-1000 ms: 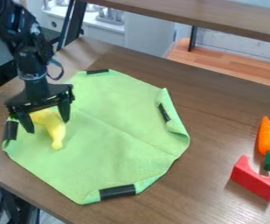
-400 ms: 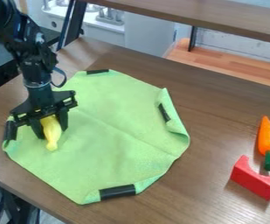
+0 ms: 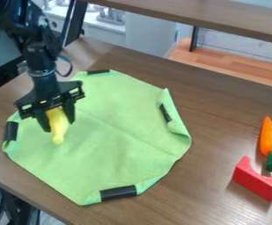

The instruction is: Take the yellow banana from the bottom left of the cloth and place it outside the cloth

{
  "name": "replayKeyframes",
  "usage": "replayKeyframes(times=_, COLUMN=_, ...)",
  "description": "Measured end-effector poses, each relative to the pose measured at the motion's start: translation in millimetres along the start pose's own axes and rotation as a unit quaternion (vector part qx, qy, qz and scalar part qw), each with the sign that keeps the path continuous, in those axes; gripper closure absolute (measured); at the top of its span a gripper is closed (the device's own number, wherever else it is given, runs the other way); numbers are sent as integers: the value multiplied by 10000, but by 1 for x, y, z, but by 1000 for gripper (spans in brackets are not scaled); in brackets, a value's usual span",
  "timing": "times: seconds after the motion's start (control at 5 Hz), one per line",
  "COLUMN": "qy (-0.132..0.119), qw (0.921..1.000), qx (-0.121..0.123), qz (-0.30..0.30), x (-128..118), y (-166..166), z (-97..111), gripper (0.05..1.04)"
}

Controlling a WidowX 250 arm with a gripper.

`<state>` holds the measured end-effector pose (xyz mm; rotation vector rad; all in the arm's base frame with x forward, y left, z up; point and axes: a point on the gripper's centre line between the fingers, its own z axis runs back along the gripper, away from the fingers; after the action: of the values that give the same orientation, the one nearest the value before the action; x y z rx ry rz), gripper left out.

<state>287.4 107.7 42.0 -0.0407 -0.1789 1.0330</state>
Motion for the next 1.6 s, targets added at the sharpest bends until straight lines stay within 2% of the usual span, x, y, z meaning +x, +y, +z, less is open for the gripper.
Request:
replayKeyframes(times=0.2, qy=131, qw=9988, qx=-124, qz=-448, x=-24, y=-25, z=2, gripper=525)
replayKeyframes(times=0.4, qy=340, qw=9940, qx=-404, qz=-957, x=-48, y=-62, z=0, gripper=525)
replayKeyframes(times=0.6, qy=276, qw=9902, qx=-397, qz=-1309, x=-70, y=-91, z=-8, gripper=525)
replayKeyframes(times=1.0, qy=369, qw=9875, qx=-706, qz=-1359, x=-82, y=-144, z=7, gripper=525)
replayKeyframes(times=1.2, qy=322, qw=9864, qx=-848, qz=-1371, x=-80, y=-173, z=6, gripper=525)
replayKeyframes(times=1.6, qy=270, qw=9878, qx=-772, qz=-1322, x=-79, y=-215, z=-9, gripper=525)
